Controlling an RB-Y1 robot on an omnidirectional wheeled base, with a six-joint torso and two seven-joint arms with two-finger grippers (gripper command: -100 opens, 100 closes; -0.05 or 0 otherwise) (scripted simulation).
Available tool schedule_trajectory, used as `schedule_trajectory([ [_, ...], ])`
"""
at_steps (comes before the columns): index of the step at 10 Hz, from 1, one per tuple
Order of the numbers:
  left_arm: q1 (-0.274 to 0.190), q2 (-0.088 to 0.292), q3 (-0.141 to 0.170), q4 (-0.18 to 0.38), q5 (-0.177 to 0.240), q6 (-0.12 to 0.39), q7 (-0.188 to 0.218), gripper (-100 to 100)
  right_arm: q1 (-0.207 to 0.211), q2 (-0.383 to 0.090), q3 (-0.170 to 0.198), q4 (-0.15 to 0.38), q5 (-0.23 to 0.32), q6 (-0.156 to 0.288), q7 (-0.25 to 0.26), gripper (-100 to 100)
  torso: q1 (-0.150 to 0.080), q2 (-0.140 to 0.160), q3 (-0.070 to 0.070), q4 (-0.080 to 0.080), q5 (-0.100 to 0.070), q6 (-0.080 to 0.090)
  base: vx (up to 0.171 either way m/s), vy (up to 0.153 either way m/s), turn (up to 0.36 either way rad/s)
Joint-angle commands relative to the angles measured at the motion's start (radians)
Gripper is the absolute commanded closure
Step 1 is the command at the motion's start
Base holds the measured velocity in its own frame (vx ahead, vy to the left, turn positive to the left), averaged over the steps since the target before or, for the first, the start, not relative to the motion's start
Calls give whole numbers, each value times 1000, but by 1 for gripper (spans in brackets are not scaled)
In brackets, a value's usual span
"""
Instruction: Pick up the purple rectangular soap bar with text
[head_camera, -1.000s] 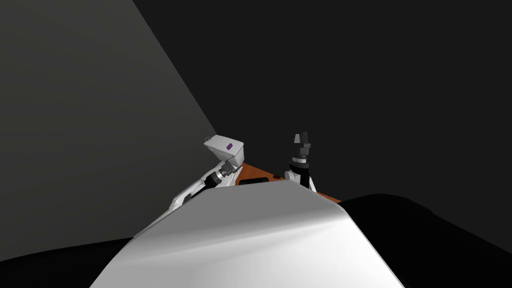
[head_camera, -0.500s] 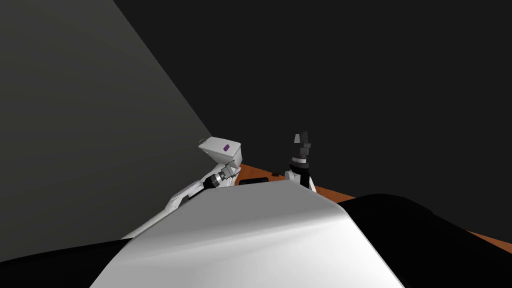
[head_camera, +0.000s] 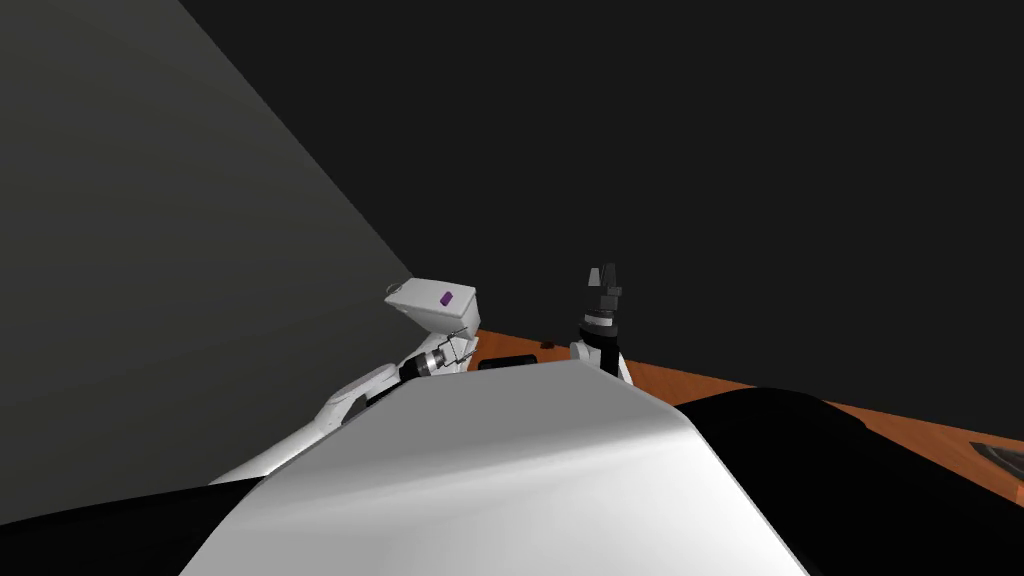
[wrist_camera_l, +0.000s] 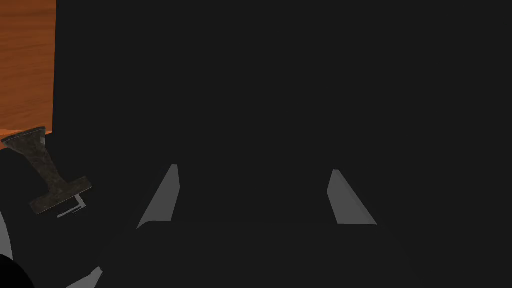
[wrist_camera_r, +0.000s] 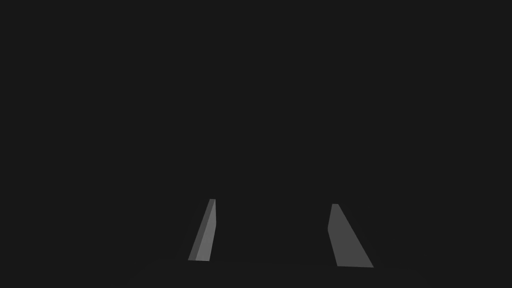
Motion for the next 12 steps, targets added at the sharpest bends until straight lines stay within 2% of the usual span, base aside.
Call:
schedule_trajectory([
  [1, -20, 50, -44, 32, -23, -10, -50, -100, 0, 0, 0, 0, 0, 0, 0, 0, 0, 0, 0, 0, 0, 0, -13, 16, -294],
  [2, -20, 67, -44, 32, -23, -10, -80, -100, 0, 0, 0, 0, 0, 0, 0, 0, 0, 0, 0, 0, 0, 1, -15, 24, -230],
  [3, -34, 102, -84, 55, -44, -17, -106, -100, 0, 0, 0, 0, 0, 0, 0, 0, 0, 0, 0, 0, 0, 0, -19, 26, -380],
  [4, -34, 131, -84, 55, -44, -17, -130, -100, 0, 0, 0, 0, 0, 0, 0, 0, 1, 0, 0, 0, 0, 1, -16, 28, -265],
  [5, -34, 131, -84, 55, -44, -17, -152, -100, 0, 0, 0, 0, 0, 0, 0, 0, 1, 0, 0, 0, 0, 0, -8, 15, 19],
  [6, -50, 176, -124, 78, -65, -24, -185, -100, 0, 0, 0, 0, 0, 0, 0, 0, 0, 0, 0, 0, 0, 0, -11, 4, -351],
  [7, -50, 194, -124, 78, -65, -24, -216, -100, 0, 0, 0, 0, 0, 0, 0, 0, 0, 0, 0, 0, 0, 1, -16, 15, -217],
  [8, -65, 231, -163, 100, -85, -30, -246, -100, 0, 0, 0, 0, 0, 0, 0, 0, 0, 0, 0, 0, 0, 0, -17, 12, -389],
  [9, -65, 256, -163, 100, -85, -30, -283, -100, 0, 0, 0, 0, 0, 0, 0, 0, 0, 0, 0, 0, 0, 1, -13, 20, -169],
  [10, -81, 285, -202, 122, -103, -37, -309, -100, 0, 0, 0, 0, 0, 0, 0, 0, 0, 0, 0, 0, 0, 0, -14, 8, -380],
  [11, -81, 317, -202, 122, -103, -37, -338, -100, 0, 0, 0, 0, 0, 0, 0, 0, 0, 0, 0, 0, 0, 1, -12, 15, -163],
  [12, -81, 317, -202, 122, -103, -37, -346, -100, 0, 0, 0, 0, 0, 0, 0, 0, 0, -1, 0, 0, 0, 0, -2, 8, 68],
])
